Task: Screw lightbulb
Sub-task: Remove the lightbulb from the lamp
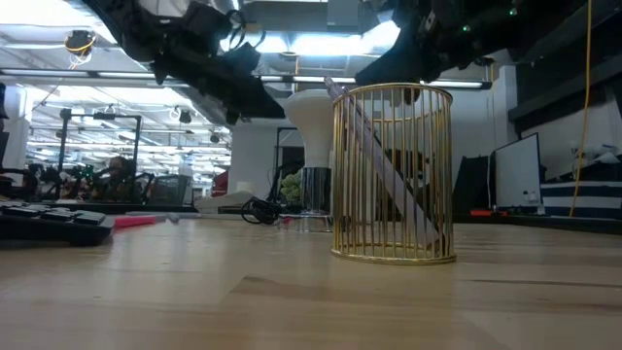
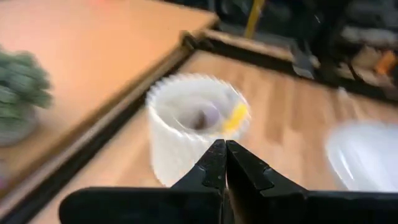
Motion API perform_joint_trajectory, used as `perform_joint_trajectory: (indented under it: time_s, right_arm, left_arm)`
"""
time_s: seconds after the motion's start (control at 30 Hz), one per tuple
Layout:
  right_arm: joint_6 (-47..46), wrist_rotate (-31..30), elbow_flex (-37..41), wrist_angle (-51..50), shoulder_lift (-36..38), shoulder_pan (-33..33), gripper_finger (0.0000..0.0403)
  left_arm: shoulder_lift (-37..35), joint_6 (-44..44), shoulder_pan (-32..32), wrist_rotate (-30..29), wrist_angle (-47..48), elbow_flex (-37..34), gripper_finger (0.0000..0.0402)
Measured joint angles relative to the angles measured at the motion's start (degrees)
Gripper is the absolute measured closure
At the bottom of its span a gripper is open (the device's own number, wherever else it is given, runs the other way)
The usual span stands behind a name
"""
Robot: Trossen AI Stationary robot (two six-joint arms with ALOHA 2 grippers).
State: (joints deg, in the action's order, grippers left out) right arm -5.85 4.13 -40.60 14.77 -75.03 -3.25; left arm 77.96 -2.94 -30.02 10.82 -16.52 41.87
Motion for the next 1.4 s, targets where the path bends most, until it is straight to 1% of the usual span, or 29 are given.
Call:
perform_joint_trajectory:
  time_s: [0.17,0.3,0.57,0.73,0.8,1.07,1.27,1.4]
  right_arm:
    - [0.0,-0.6,0.0,3.6,-3.7,1.5,0.0398]
    - [-0.1,-2.0,0.0,3.4,-5.1,1.5,0.0398]
    - [-0.1,-2.2,0.0,3.5,-5.2,1.5,0.0398]
    - [-0.4,-6.0,0.0,2.7,-5.2,1.5,0.0398]
    - [-0.5,-6.2,0.0,2.5,-5.2,1.5,0.0398]
    - [-2.1,-8.7,0.0,0.5,-5.0,1.6,0.0398]
    - [-2.8,-10.7,0.0,0.3,-5.0,1.6,0.0398]
    - [-2.8,-13.2,0.0,0.2,-5.0,1.5,0.0398]
  left_arm:
    - [1.1,2.8,3.0,0.8,1.3,0.0,0.0399]
    - [1.2,4.4,5.9,0.8,1.4,0.0,0.0399]
    - [1.2,4.3,10.3,0.6,4.1,0.0,0.0399]
    - [1.2,4.2,12.7,-0.1,4.1,0.0,0.0399]
    - [1.2,4.2,13.5,-0.6,4.1,0.0,0.0399]
    - [1.1,0.4,15.2,-1.1,4.5,0.0,0.0399]
    - [1.0,-2.5,15.5,-0.7,7.1,0.1,0.0399]
    - [1.1,-3.8,15.8,0.3,9.3,0.0,0.0399]
